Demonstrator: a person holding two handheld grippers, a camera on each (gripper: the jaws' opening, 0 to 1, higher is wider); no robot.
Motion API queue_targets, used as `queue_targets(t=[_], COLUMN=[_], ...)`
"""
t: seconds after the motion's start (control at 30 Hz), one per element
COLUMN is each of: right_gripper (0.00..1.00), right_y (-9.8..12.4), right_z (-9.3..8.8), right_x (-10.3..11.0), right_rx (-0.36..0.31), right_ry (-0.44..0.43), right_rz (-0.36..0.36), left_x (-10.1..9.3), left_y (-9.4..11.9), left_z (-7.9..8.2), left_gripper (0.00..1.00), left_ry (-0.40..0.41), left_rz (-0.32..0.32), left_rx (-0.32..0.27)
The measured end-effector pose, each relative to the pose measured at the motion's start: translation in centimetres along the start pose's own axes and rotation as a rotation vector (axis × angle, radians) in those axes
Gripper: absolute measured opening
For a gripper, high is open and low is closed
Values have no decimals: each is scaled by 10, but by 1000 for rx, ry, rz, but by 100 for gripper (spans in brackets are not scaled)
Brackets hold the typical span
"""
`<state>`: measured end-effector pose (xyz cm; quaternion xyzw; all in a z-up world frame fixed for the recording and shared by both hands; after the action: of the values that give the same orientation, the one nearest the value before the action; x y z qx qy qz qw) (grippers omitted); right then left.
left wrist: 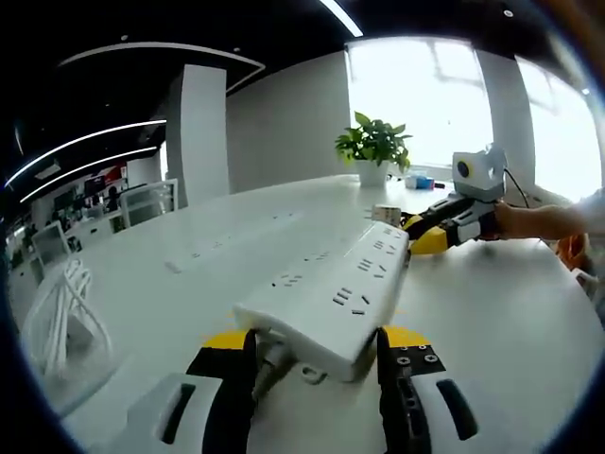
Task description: Straighten the power strip on the desk, plug the charger into it
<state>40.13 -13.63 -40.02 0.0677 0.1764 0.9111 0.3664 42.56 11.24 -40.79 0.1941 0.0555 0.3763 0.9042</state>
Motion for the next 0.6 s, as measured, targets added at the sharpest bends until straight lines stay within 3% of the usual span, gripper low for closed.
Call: queue_targets(t=[0.6], right_gripper=[20], right_y=[0], right_z=[0], right_x=[-2], right_rx=[-11], right_ry=[3], right_rz=[5], left_x=[0], left_y=[0], left_z=[1], left_gripper=[52], left_ry=[8], left_rz=[12], left_rx=[-4])
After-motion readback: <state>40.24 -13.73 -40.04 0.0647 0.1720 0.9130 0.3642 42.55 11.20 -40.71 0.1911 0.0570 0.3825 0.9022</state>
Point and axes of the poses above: the point that each gripper's makers call its tool centre point, and the gripper's own axes: y roughly backward along the fingers, x roughly to its left, z roughly out of its top, the point moved 6 cm from there along y, roughly backward along the fingers, and after that the axes turned 9 degrees about z, right-handed, at the moved point
